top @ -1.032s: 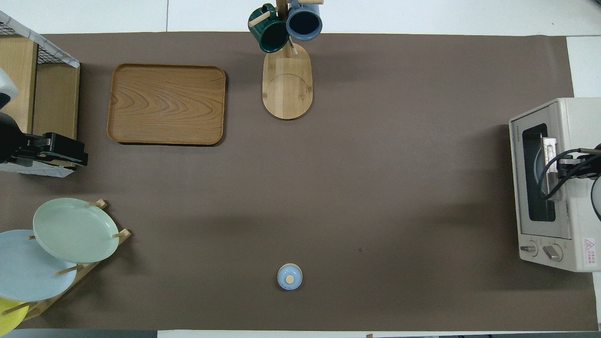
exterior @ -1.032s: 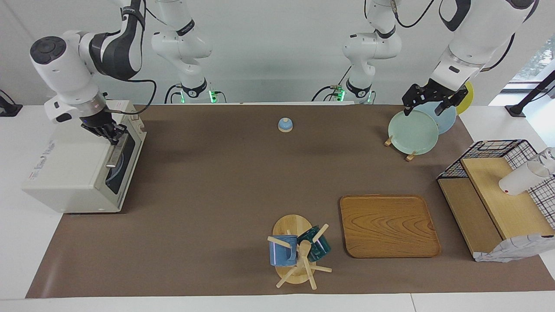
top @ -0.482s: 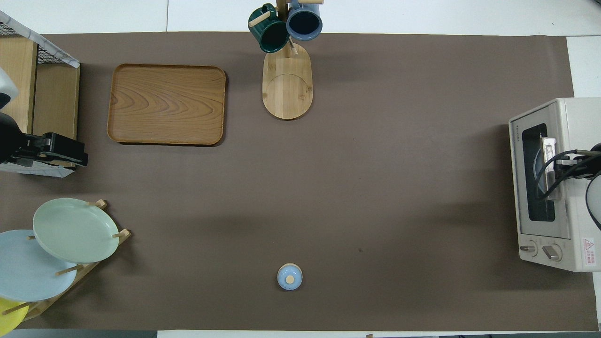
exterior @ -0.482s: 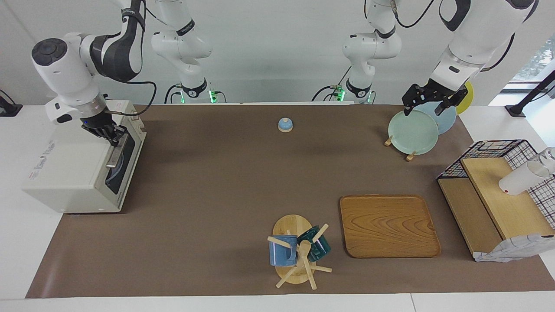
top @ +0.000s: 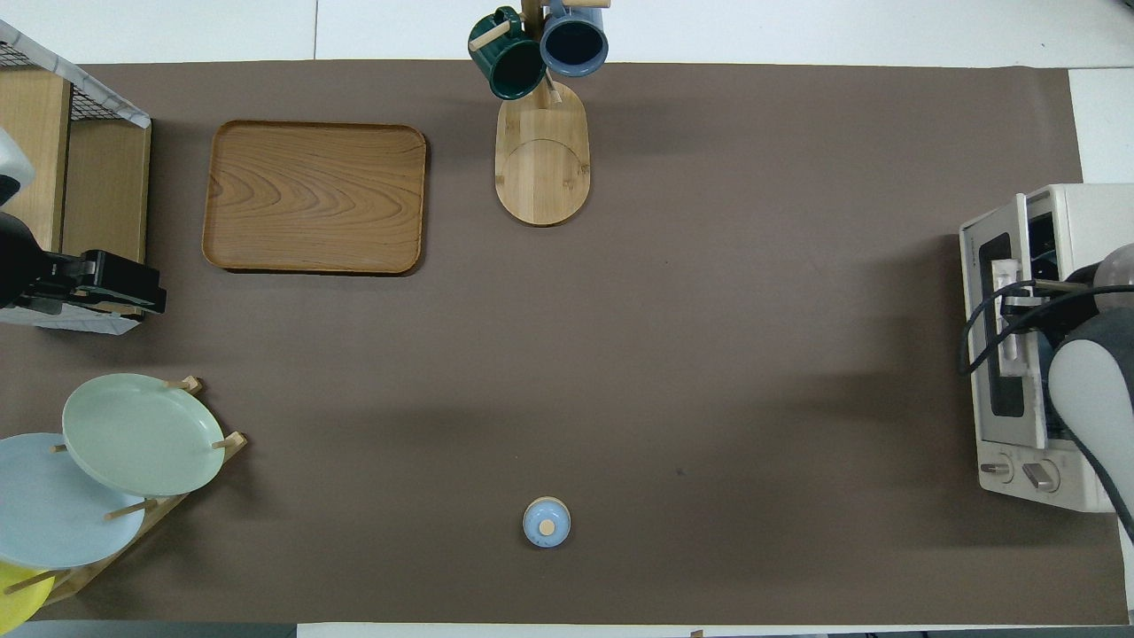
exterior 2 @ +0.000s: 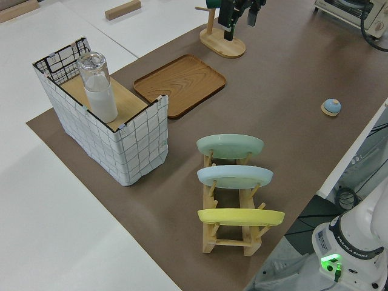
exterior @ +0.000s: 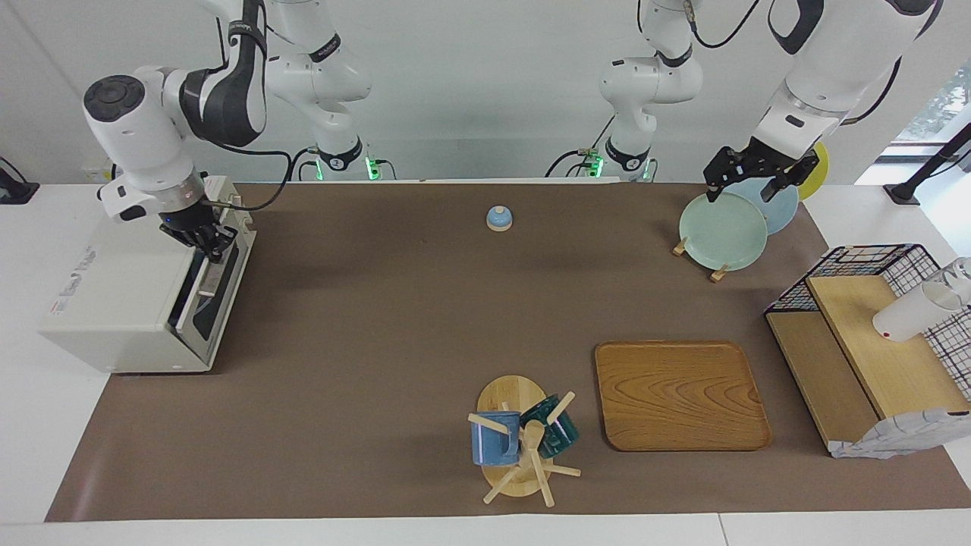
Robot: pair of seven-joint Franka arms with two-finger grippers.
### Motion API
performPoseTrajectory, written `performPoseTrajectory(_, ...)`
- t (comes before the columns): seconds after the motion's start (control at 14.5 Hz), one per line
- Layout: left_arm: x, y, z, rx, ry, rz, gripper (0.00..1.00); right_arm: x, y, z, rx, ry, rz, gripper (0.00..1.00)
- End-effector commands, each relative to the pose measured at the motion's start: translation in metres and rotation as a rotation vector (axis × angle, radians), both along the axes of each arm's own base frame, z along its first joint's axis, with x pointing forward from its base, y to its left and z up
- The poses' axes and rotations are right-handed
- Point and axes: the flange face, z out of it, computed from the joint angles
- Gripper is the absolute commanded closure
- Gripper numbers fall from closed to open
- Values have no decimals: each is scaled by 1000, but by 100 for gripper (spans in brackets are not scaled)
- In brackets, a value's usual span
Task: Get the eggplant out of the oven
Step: 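Reach the right gripper to the oven door handle and pull it, then swing the oven door fully open with the right gripper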
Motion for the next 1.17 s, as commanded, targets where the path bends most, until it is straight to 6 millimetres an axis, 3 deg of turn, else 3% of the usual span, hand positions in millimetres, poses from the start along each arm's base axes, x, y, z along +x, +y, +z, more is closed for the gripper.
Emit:
performPoseTrajectory(0.0, -4, 3, 2, 12, -11, -3, 0, 22, 14, -50, -7, -34, -16, 100)
performPoseTrajectory(0.83, -4, 3, 2, 12, -11, -3, 0, 37, 26, -137, 36, -56, -28, 100)
performPoseTrajectory(1.1, -5, 3, 1, 13, -8, -2, 0, 39, 32, -152, 37, -46, -21, 100)
